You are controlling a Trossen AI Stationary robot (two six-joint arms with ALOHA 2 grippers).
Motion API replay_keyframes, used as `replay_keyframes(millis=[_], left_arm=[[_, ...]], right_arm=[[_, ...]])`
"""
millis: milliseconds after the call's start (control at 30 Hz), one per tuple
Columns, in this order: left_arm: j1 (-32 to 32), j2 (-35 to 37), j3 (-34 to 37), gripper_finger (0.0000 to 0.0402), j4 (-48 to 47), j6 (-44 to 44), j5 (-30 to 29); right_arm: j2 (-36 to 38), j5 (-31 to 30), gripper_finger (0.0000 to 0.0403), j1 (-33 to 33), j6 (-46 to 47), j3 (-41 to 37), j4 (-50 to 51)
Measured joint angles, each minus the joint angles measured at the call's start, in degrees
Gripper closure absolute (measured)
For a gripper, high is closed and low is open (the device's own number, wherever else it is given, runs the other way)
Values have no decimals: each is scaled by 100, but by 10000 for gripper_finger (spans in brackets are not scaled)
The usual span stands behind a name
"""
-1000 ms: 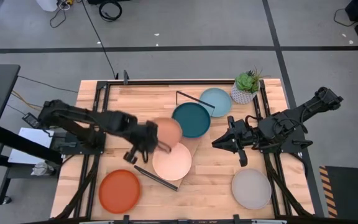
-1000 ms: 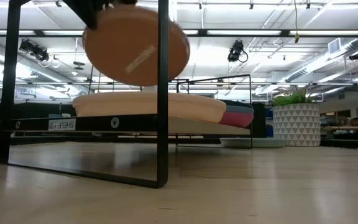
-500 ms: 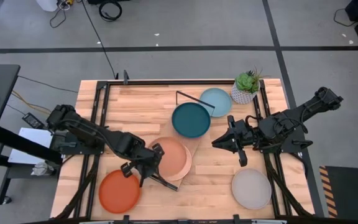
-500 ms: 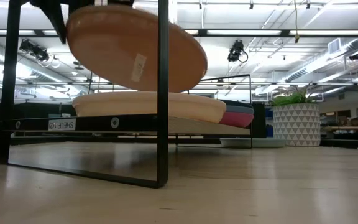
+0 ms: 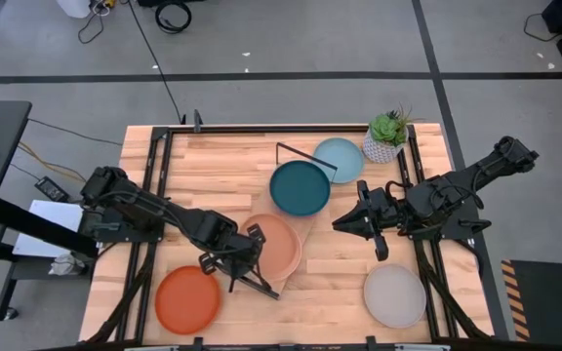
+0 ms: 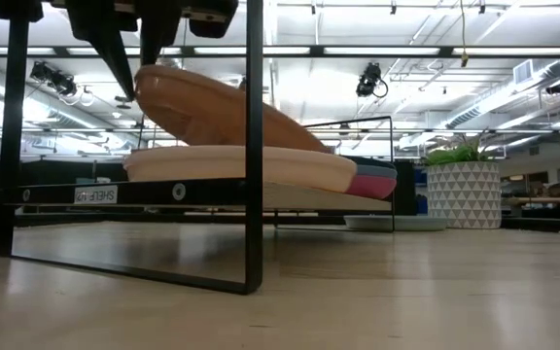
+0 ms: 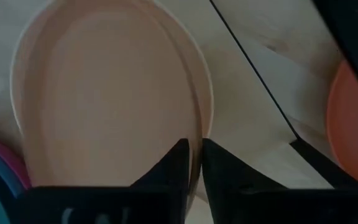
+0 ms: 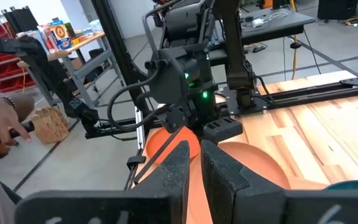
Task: Place and stack plates onto a shelf
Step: Stack the brown plate on top of the peach plate on the shelf, then stack the orange plate on top of the dark blue plate on the shelf
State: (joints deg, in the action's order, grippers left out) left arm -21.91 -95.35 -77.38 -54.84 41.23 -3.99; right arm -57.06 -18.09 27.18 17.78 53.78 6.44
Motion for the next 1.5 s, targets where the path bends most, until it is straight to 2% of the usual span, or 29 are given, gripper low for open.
replay_keyframes(millis=[333,467,733,867,1100,1267,1500], left_arm=[[-15,11,0,285,290,-650,162],[-15,24,0,273,283,-1071,-148],[90,116,0,289,373,-1450,-330],[232,337,0,298,644,-1638,-345],[449,963,2,316,852,-1957,-521],[321,1577,0,329,1121,-2308,-521],[28,2252,-7,333,1182,-4023,-361]], right_arm=[[0,22,355,0,36,-2,-26],[0,175,355,0,39,-2,-38],[-15,-27,355,-2,-311,-2,-106],[-301,-324,356,-117,-250,-2,-30],[-953,73,358,-323,-285,50,-35],[-1502,134,358,-300,-289,50,-35],[-2468,167,358,-205,118,55,74]])
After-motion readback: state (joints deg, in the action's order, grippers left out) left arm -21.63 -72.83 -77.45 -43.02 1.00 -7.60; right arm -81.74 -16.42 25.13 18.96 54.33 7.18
